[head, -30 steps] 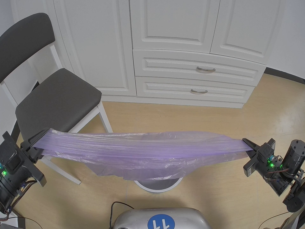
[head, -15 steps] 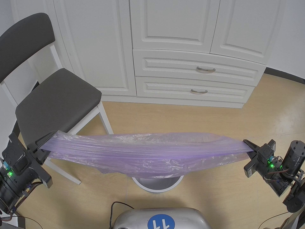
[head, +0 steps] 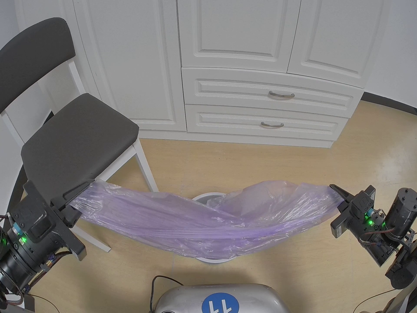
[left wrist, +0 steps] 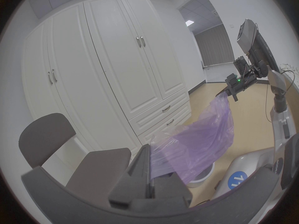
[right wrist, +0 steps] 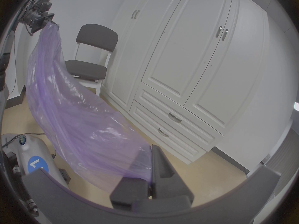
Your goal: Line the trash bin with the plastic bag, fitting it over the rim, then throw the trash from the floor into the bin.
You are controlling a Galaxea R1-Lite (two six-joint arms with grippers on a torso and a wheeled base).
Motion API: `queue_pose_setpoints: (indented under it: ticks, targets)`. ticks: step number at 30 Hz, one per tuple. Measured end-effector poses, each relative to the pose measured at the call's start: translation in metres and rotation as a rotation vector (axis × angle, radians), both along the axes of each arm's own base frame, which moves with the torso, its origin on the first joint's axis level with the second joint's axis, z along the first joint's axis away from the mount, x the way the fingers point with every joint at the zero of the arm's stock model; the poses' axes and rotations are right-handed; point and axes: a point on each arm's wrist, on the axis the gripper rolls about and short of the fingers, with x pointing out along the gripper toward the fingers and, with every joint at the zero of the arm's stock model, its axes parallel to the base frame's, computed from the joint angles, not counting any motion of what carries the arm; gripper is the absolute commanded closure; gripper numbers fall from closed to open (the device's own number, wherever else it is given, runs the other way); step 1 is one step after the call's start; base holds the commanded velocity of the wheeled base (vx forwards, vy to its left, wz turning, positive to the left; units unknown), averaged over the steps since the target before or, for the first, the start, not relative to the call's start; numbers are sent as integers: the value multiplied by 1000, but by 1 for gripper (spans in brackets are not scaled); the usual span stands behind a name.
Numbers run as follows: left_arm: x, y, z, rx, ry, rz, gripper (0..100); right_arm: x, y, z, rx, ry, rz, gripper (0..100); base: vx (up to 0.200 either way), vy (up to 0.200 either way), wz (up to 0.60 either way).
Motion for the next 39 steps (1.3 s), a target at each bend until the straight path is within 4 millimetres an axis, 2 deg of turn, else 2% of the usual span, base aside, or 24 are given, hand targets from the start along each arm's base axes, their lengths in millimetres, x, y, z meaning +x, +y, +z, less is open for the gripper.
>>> queue_pose_setpoints:
  ticks: [8, 20, 33, 39]
  targets:
    - [5, -12, -3, -49, 24, -45, 100, 3, 6, 6, 17, -27, 18, 100, 0, 0, 0]
    - [17, -37, -5, -164, 18, -110, 100, -4, 19, 8, 31, -33, 93, 100, 0, 0, 0]
    - [29, -68, -7, -307, -64, -146, 100, -33, 45, 17, 135, -42, 287, 100, 0, 0, 0]
    - [30, -88, -17, -340, -25, -163, 100, -44, 55, 19, 177, -27, 361, 100, 0, 0, 0]
